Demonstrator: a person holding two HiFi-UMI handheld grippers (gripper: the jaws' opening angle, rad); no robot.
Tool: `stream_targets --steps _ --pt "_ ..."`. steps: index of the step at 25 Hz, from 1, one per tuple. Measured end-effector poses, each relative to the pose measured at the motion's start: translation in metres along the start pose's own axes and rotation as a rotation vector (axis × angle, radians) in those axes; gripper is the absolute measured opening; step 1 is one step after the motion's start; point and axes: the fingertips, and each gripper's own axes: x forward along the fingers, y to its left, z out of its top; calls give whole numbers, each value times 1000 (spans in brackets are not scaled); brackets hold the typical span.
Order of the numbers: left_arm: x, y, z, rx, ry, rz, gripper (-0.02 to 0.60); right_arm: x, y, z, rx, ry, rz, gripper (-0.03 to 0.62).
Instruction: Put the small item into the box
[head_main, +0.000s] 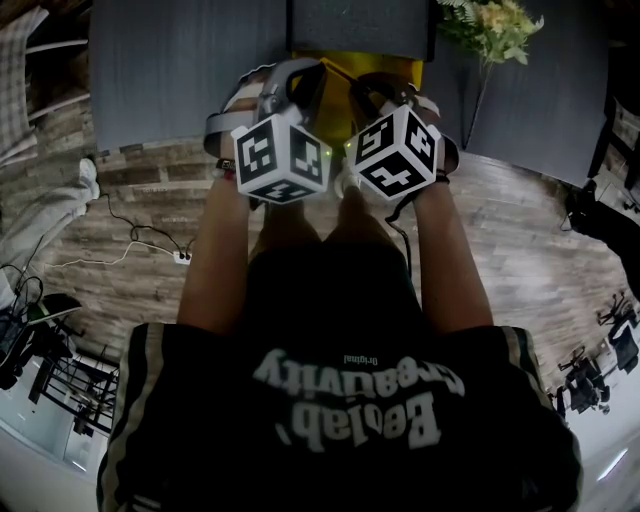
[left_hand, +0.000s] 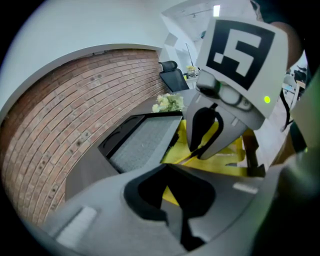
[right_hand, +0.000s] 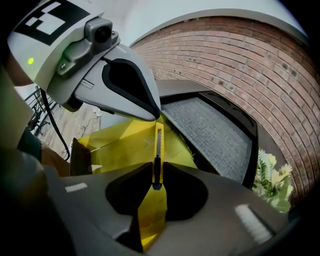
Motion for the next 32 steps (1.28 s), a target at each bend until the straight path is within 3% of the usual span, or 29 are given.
stream_targets --steps 32 --pt "0 8 -12 -13 4 3 3 19 10 -8 -65 152 33 74"
